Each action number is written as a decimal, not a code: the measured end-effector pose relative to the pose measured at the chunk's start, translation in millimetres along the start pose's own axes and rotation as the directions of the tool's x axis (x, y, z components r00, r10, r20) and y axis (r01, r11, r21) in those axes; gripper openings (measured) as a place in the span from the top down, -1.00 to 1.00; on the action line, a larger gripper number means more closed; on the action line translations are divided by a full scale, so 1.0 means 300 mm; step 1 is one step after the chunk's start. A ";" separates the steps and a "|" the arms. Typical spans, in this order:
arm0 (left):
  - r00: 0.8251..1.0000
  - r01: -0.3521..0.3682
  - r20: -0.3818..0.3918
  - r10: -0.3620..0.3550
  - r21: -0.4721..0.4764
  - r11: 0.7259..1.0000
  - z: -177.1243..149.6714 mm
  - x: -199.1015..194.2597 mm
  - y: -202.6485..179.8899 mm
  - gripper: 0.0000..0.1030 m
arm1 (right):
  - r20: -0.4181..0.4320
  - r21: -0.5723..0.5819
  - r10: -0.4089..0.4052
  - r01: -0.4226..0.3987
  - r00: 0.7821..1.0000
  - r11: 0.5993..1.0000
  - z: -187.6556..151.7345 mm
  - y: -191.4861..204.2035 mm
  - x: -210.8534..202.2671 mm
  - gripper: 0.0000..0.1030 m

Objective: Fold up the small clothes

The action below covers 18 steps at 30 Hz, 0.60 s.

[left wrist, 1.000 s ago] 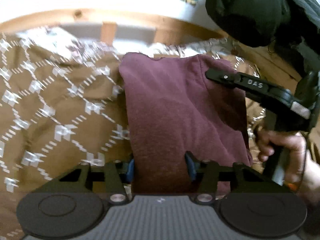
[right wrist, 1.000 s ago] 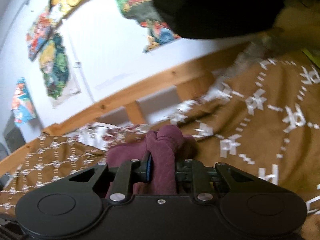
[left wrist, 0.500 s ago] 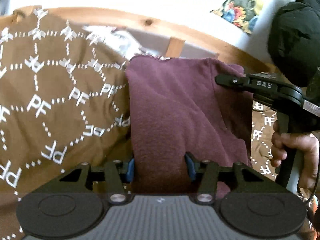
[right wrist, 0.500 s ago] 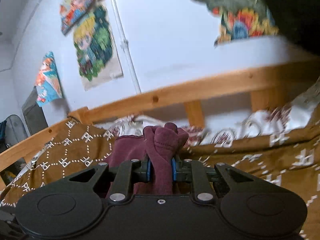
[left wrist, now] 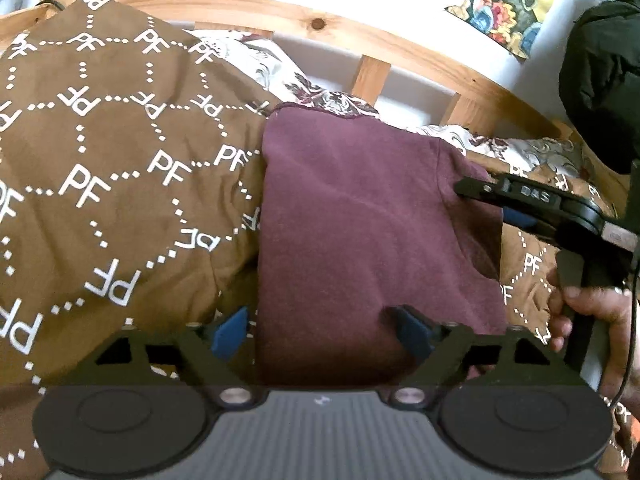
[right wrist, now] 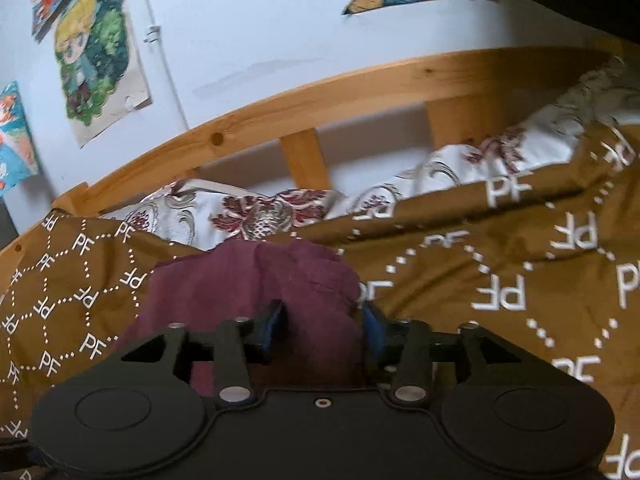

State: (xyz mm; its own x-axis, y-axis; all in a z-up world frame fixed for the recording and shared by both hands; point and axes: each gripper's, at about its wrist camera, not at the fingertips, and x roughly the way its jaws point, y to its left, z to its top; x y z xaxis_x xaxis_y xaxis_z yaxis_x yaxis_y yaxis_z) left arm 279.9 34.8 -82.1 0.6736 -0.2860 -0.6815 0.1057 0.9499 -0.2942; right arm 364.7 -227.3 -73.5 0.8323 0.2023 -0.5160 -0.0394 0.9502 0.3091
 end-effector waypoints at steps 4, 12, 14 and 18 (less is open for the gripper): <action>0.999 -0.032 0.017 0.033 -0.028 0.999 0.003 -0.038 -0.001 -0.93 | 0.009 0.004 -0.013 0.013 1.000 1.000 -0.004 -0.014 -0.050 -0.50; 0.993 -0.095 0.075 0.096 -0.009 0.995 0.018 -0.156 -0.027 -0.99 | 0.102 -0.041 0.027 -0.023 0.994 0.999 -0.022 0.043 -0.241 -0.99; 0.991 -0.104 0.088 0.103 0.012 0.994 0.020 -0.195 -0.040 -0.99 | 0.128 -0.049 0.027 -0.021 0.991 0.999 -0.032 0.067 -0.304 -0.99; 0.983 -0.139 0.131 0.128 0.076 0.987 0.000 -0.281 -0.072 -0.99 | 0.169 -0.067 0.034 -0.023 0.985 0.997 -0.061 0.112 -0.438 -0.99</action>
State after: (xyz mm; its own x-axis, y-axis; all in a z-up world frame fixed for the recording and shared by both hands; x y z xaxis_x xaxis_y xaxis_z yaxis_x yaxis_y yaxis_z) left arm 220.7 38.4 -18.3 0.7713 -0.1430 -0.6202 0.0664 0.9872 -0.1450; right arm 243.9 -217.7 -9.9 0.9121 0.1914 -0.3625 -0.0954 0.9592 0.2663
